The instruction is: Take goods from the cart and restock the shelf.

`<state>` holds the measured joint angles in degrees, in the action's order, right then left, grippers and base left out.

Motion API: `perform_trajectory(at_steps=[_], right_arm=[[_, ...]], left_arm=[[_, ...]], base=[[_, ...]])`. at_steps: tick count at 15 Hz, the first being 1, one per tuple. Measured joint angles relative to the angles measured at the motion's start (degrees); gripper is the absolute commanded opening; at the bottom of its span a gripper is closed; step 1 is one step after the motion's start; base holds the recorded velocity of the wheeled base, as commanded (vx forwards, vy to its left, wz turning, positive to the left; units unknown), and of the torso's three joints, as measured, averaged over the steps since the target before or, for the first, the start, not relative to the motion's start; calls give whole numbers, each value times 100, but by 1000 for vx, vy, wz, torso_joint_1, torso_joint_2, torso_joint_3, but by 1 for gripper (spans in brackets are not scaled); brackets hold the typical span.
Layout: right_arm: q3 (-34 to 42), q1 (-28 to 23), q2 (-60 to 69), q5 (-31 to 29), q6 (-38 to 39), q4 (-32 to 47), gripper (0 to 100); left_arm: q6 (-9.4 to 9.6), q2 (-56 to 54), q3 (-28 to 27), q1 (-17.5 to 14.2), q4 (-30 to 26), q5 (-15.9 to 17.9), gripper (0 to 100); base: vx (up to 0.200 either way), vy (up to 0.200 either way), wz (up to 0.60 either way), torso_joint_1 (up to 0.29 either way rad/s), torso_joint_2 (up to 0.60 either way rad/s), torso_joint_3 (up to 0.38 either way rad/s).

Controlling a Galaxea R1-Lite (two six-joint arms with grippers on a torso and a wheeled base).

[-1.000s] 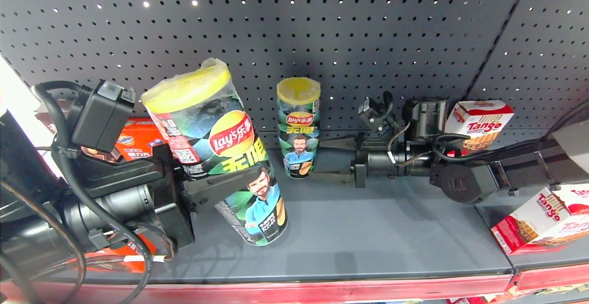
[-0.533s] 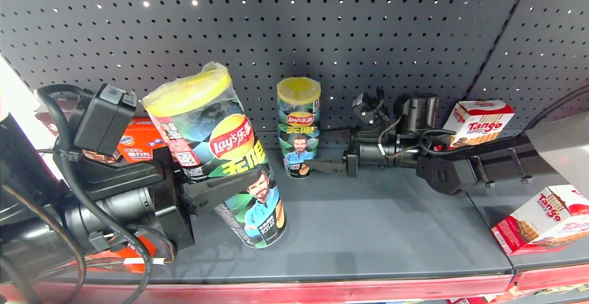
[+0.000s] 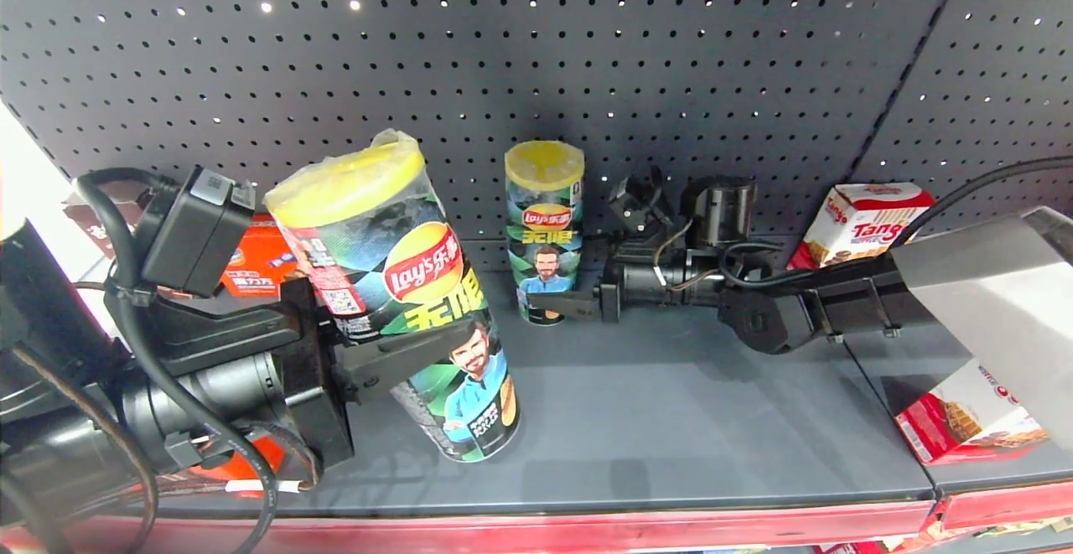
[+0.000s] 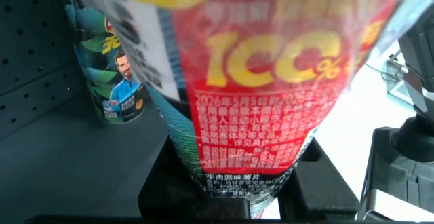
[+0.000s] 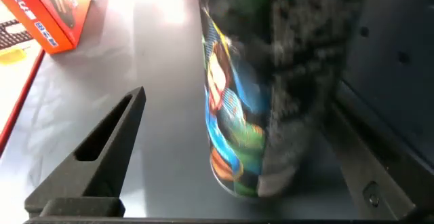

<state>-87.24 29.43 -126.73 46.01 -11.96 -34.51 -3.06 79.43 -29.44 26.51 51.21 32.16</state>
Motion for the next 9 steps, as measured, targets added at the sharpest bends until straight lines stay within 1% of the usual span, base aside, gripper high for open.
perform_trajectory(at_steps=[3, 4, 9], right_arm=[[-185, 149, -151, -274, 48, 0, 100], [-207, 185, -185, -293, 52, 0, 0], [-199, 271, -273, -452, 48, -16, 0]], left_arm=[[-5, -13, 34, -11, 0, 0, 0], [-6, -20, 41, -15, 2, 0, 0], [-9, -28, 43, -20, 0, -6, 0]], base=[[0, 0, 0, 0, 0, 0], [0, 0, 0, 0, 0, 0], [0, 0, 0, 0, 0, 0]])
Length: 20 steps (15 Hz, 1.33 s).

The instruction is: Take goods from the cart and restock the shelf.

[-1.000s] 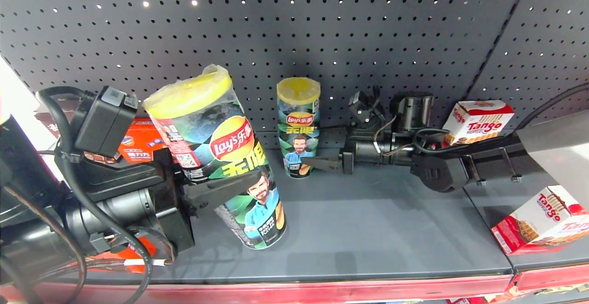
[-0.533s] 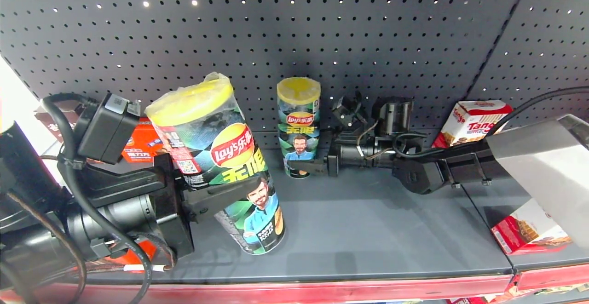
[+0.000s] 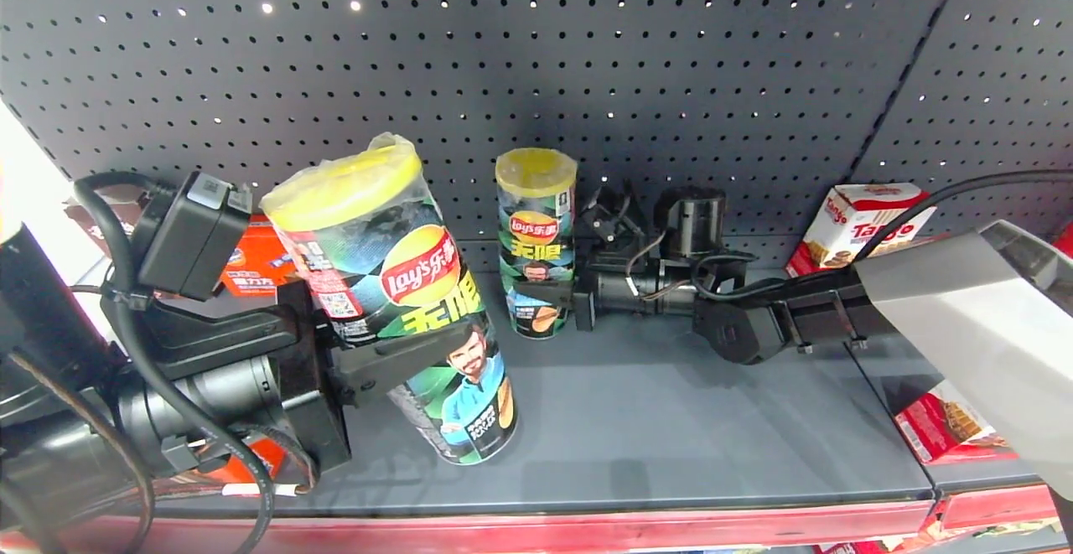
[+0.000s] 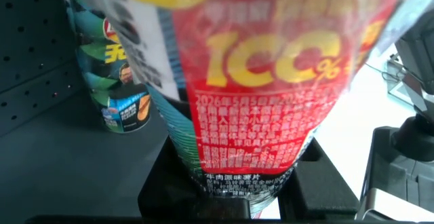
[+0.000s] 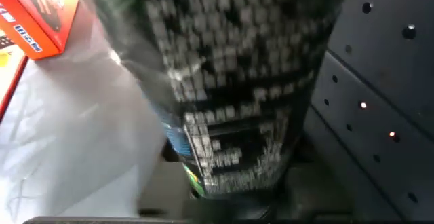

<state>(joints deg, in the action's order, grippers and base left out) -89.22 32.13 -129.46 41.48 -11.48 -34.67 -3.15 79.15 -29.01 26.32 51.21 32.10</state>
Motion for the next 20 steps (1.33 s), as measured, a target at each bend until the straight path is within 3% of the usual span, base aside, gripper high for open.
perform_trajectory(at_steps=[4, 7, 10, 15, 20], right_arm=[[160, 77, 185, 63, -6, 38, 0], [690, 124, 761, 222, -22, 16, 0], [1757, 218, 1596, 452, -107, -165, 0], [3980, 378, 2389, 523, -239, -1807, 0], [4802, 336, 2402, 723, -266, -2352, 0]], left_arm=[[0, -10, 5, -6, 0, -2, 0], [-2, -51, 13, -52, 0, 4, 0], [0, -99, 85, -88, 0, 6, 0], [0, -127, 115, -102, -1, 0, 0], [0, -145, 126, -102, 0, -18, 0]], base=[[0, 0, 0, 0, 0, 0], [0, 0, 0, 0, 0, 0], [0, 0, 0, 0, 0, 0], [0, 0, 0, 0, 0, 0], [0, 0, 0, 0, 0, 0]])
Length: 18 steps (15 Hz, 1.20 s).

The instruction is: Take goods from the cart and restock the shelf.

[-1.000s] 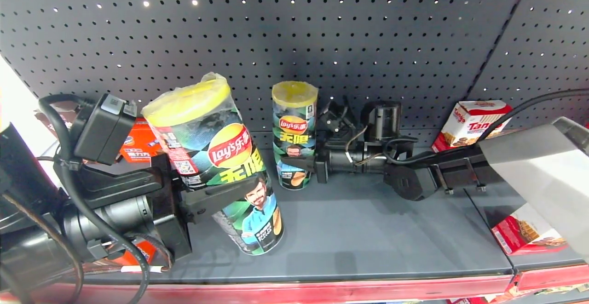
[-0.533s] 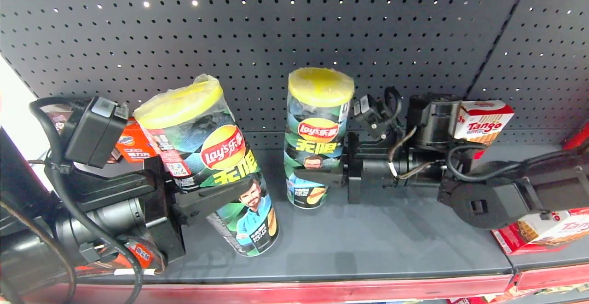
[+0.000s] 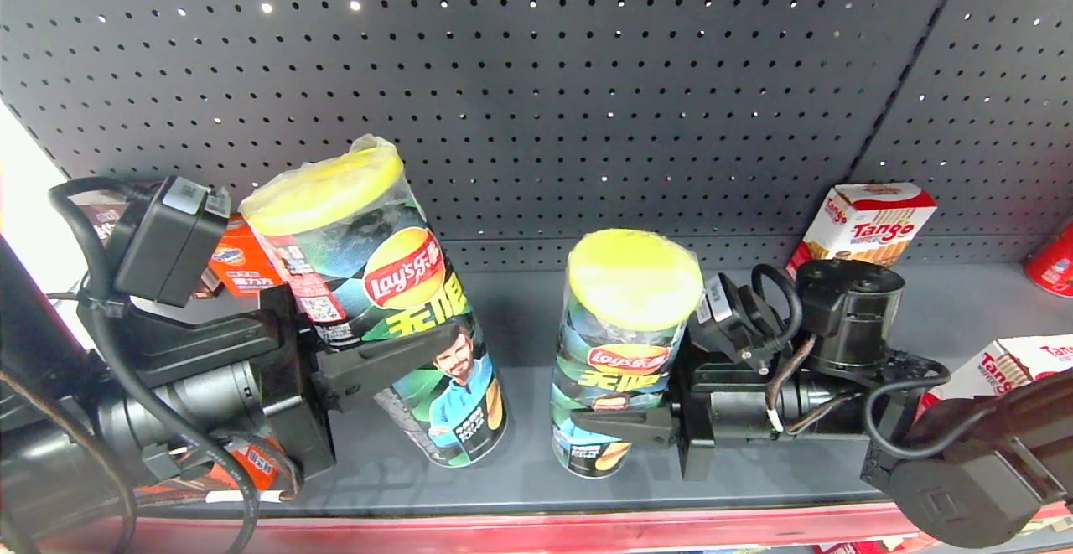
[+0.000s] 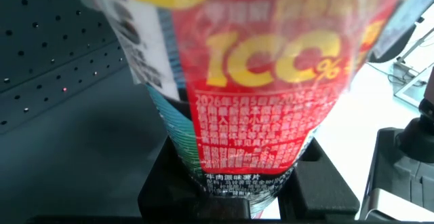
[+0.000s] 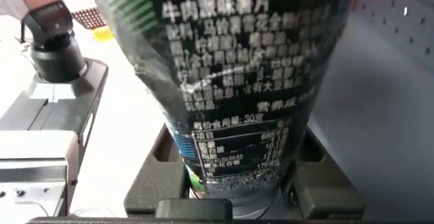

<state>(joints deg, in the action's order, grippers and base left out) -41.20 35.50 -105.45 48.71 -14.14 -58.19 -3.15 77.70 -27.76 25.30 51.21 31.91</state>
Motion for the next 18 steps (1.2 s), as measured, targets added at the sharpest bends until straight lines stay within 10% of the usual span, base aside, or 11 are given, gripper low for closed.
perform_trajectory(at_steps=[8, 9, 18], right_arm=[[-44, -149, -497, 55, 2, -222, 0], [-44, -160, -528, 50, 0, -228, 100], [257, -510, 93, 22, -9, -156, 100]], left_arm=[[4, -37, 161, -5, 2, 5, 0], [6, -37, 199, -2, -4, 7, 0], [17, -37, 161, 4, 10, 22, 0]], base=[[0, 0, 0, 0, 0, 0], [0, 0, 0, 0, 0, 0], [0, 0, 0, 0, 0, 0]])
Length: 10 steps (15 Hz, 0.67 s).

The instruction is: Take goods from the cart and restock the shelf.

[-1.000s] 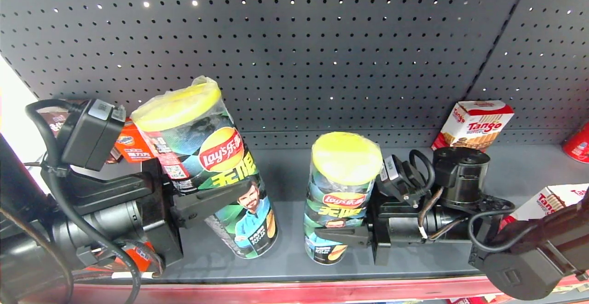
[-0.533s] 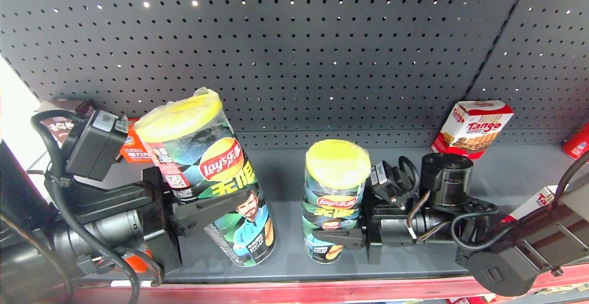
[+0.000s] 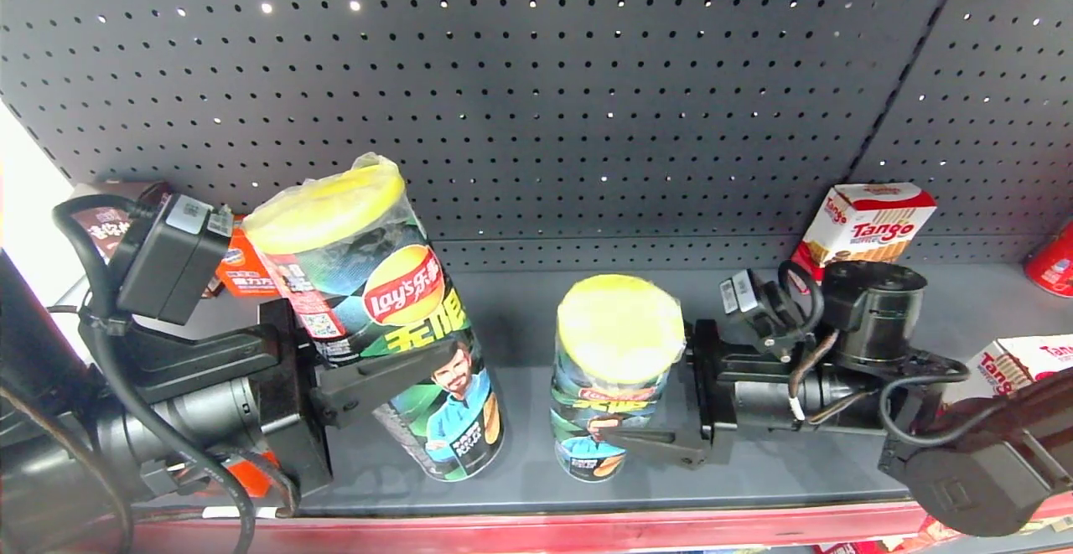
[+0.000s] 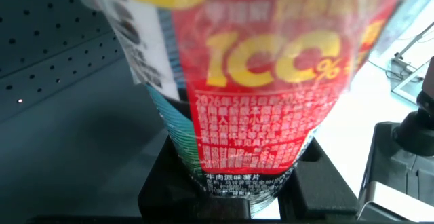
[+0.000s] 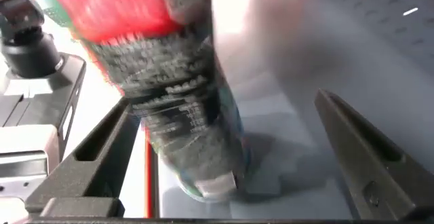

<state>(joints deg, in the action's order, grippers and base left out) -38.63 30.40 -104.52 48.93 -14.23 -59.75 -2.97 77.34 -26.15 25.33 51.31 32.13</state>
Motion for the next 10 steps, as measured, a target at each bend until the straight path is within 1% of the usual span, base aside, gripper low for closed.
perform_trajectory(at_steps=[3, 6, 8, 10], right_arm=[[296, -190, 717, -22, 22, 82, 100], [462, -463, 1709, -88, 46, 583, 100], [477, -739, 2478, -375, 71, 1111, 100], [545, -1057, 3339, -917, 207, 1582, 100]], left_arm=[[2, 0, 0, -6, 1, 2, 0], [0, 0, 18, -9, 4, -4, 0], [2, 0, 29, -12, 9, -6, 0], [5, 0, 41, -122, 127, 0, 0]], base=[[0, 0, 0, 0, 0, 0], [0, 0, 0, 0, 0, 0], [0, 0, 0, 0, 0, 0], [0, 0, 0, 0, 0, 0]])
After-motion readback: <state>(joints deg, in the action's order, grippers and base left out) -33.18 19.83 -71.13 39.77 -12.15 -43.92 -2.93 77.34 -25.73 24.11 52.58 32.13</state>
